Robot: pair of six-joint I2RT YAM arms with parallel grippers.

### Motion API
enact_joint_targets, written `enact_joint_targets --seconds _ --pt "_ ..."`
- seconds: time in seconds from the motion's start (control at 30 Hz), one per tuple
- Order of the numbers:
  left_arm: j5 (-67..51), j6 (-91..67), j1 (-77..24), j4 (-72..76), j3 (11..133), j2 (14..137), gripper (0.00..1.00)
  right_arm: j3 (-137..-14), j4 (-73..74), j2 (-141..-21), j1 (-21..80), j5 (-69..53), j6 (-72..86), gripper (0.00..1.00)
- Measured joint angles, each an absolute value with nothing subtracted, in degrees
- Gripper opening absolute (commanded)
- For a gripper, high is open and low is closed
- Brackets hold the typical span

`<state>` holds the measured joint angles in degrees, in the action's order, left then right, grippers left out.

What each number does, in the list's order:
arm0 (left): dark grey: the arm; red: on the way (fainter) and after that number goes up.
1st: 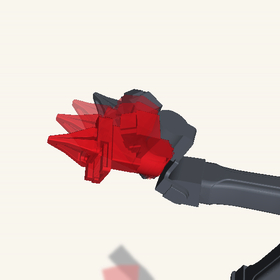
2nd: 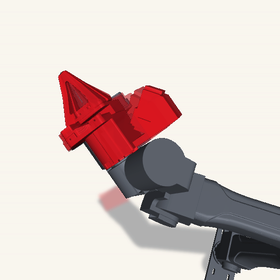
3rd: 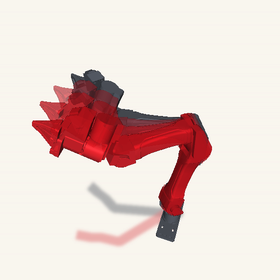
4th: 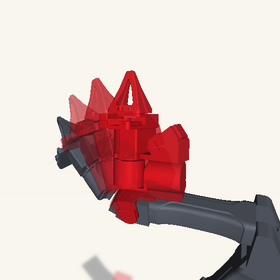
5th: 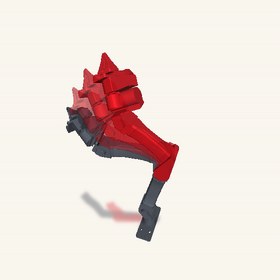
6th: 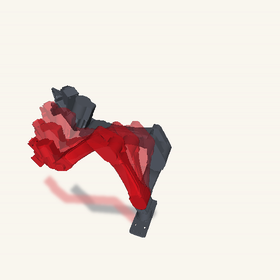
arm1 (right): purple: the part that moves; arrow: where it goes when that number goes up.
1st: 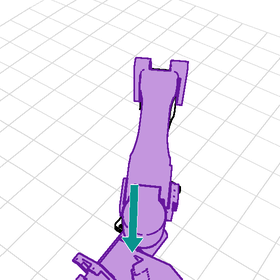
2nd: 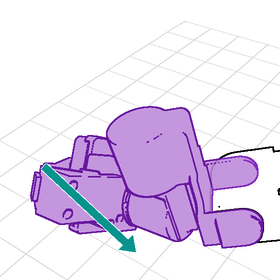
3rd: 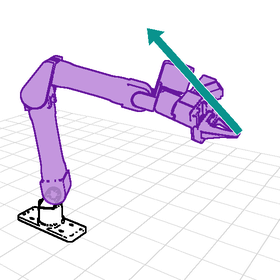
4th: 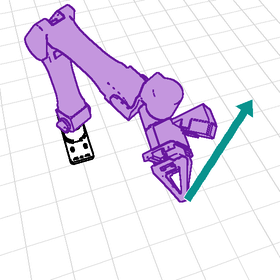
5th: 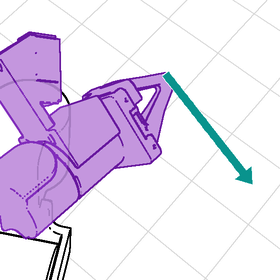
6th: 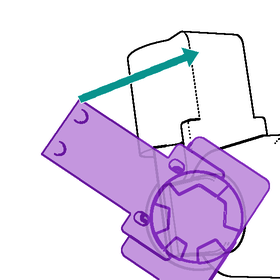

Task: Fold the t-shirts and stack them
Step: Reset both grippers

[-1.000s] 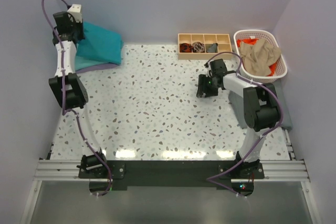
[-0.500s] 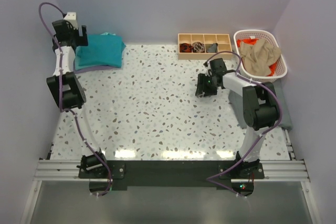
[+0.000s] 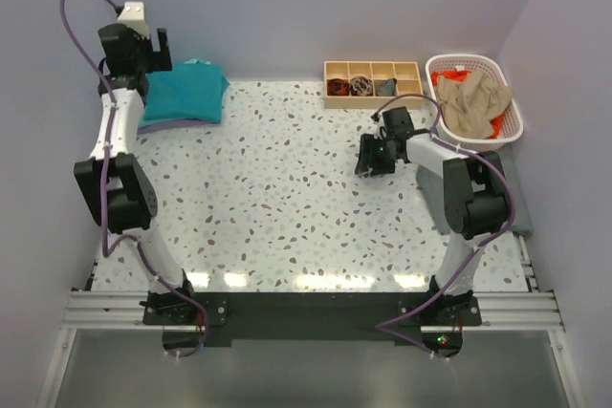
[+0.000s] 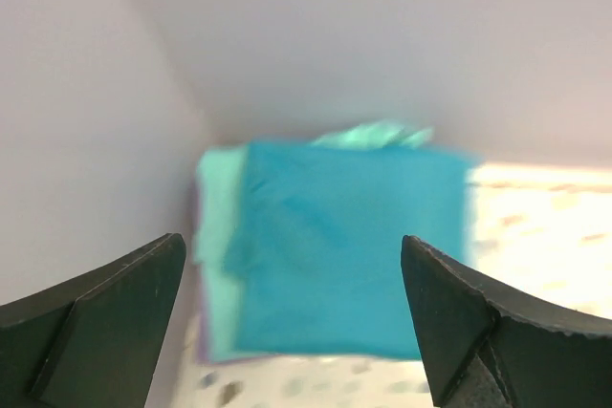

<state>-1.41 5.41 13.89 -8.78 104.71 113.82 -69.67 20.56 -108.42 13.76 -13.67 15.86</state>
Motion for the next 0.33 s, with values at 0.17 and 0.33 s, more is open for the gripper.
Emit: enact_joint_targets --seconds 0.17,0.33 --pt "-7.55 -2.11 2.48 -0.49 95.77 98.15 1.0 -68.14 20.51 -105.51 13.76 -14.55 16.1 0.57" --pt "-10.07 -6.37 -10.52 7.46 77.14 85.86 1.0 -65.3 20.38 -99.33 13.87 -14.39 16.1 0.57"
